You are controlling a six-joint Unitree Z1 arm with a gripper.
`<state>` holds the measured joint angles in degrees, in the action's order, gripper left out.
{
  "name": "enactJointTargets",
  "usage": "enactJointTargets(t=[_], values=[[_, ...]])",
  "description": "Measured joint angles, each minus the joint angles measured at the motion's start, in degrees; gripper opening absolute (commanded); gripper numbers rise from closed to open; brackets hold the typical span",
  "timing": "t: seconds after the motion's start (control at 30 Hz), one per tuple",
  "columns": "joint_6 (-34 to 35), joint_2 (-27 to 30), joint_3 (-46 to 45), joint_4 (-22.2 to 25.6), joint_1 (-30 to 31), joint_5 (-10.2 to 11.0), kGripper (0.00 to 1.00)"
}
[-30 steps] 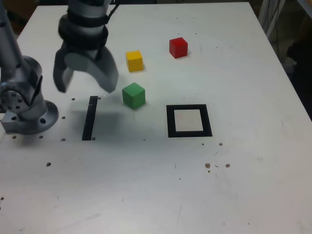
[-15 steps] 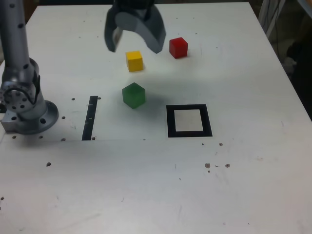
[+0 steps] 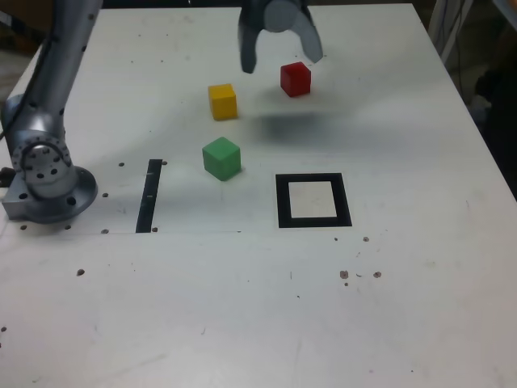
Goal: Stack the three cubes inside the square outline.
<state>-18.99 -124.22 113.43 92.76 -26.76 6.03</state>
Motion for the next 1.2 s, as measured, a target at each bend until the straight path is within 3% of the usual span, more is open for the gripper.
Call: enactJointTargets(t=[0.17, 0.23, 0.33, 0.53, 0.7, 1.2], values=[[3.6, -3.2, 8.9, 0.1, -0.4, 0.8, 0.95], [4.5, -4.0, 12.4, 0.1, -0.8, 2.5, 0.95], [5.6, -4.8, 14.4, -0.1, -1.1, 6.6, 0.95], [7.2, -7.1, 12.0, -0.9, -1.7, 10.2, 0.95], [7.8, -8.1, 10.2, -1.4, -3.0, 10.2, 0.94], [7.8, -12.0, 9.0, -3.5, -5.2, 6.0, 0.92]])
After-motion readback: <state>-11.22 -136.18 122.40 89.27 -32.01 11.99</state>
